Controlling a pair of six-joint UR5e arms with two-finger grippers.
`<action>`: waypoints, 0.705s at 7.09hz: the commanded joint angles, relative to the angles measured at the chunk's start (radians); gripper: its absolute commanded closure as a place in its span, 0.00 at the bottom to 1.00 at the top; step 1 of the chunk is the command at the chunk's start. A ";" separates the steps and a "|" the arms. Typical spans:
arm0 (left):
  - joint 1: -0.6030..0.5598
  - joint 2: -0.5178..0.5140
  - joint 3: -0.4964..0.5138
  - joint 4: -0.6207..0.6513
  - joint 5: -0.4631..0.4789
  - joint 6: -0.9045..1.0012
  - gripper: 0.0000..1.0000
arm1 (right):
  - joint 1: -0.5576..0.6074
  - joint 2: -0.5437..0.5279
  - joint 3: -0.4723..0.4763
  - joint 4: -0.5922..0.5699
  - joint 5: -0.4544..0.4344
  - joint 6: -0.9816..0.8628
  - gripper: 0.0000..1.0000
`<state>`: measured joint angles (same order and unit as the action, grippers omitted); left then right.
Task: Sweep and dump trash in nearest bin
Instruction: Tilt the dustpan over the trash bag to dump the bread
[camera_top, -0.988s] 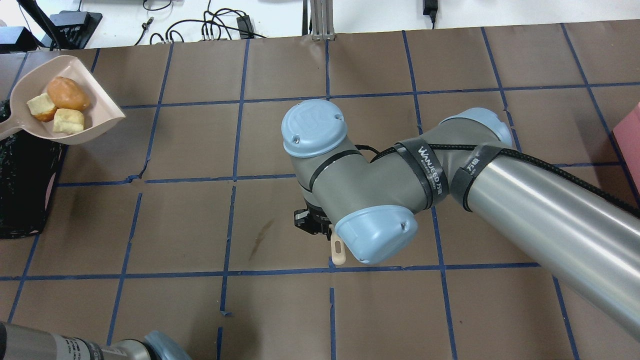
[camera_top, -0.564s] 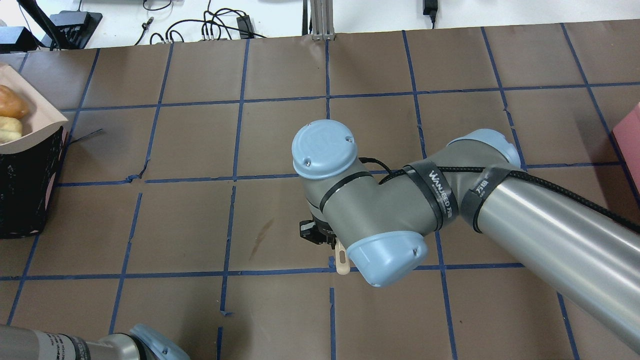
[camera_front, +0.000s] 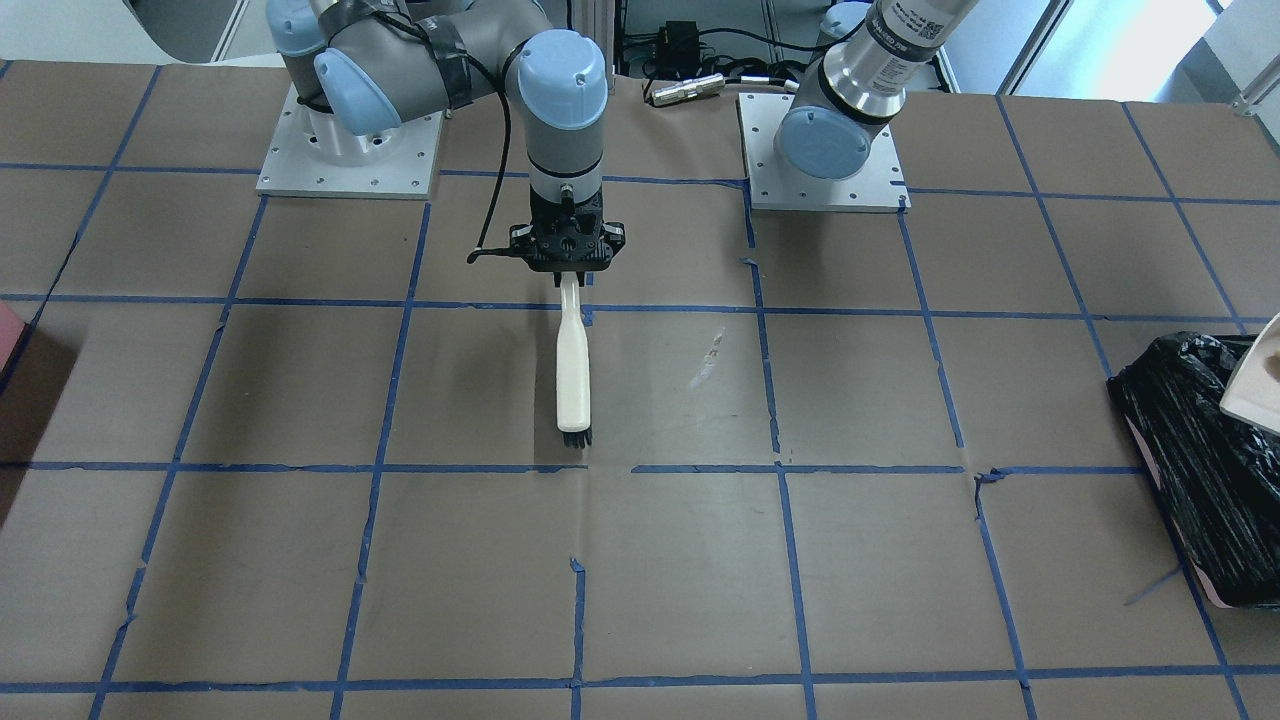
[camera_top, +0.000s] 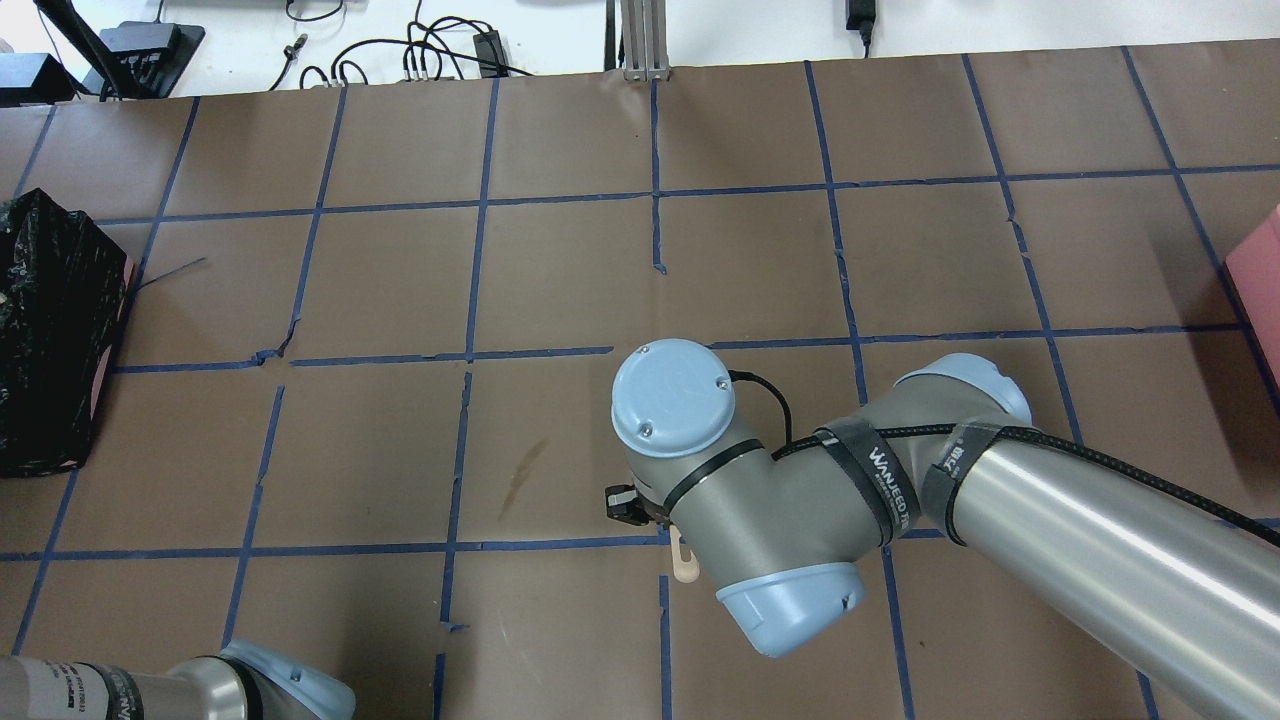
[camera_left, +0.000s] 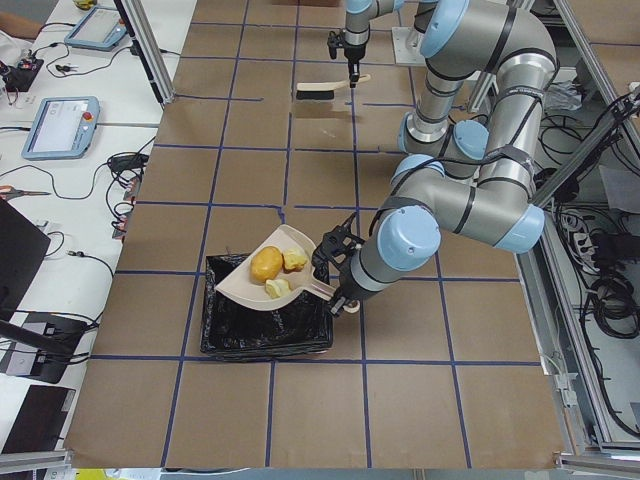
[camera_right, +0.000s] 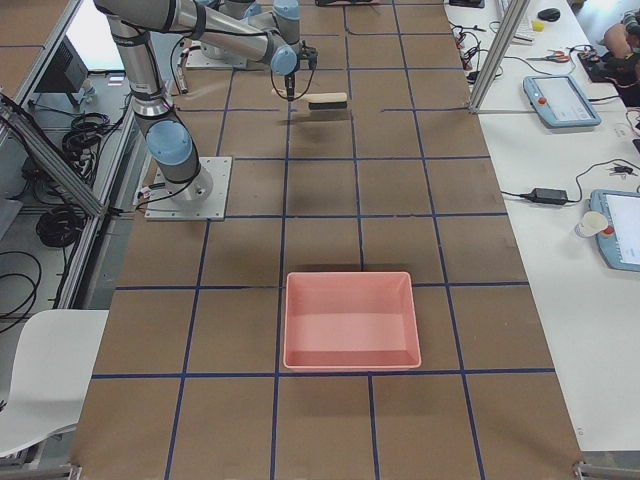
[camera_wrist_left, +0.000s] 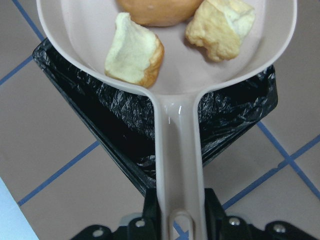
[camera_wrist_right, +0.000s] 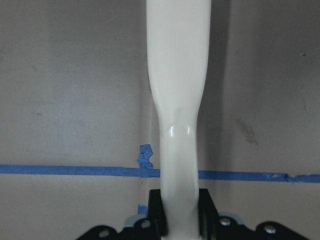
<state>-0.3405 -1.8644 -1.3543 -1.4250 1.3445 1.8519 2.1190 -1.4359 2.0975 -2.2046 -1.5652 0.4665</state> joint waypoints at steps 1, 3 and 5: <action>0.014 -0.018 0.017 0.061 0.077 0.013 0.99 | 0.012 0.061 -0.002 -0.061 0.004 0.004 0.94; 0.008 -0.025 0.000 0.139 0.082 0.017 0.99 | 0.026 0.092 -0.046 -0.060 -0.007 0.006 0.91; -0.026 -0.027 0.001 0.225 0.122 0.059 0.99 | 0.026 0.095 -0.050 -0.050 -0.001 0.008 0.71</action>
<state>-0.3448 -1.8897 -1.3526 -1.2506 1.4507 1.8812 2.1437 -1.3439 2.0526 -2.2601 -1.5676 0.4733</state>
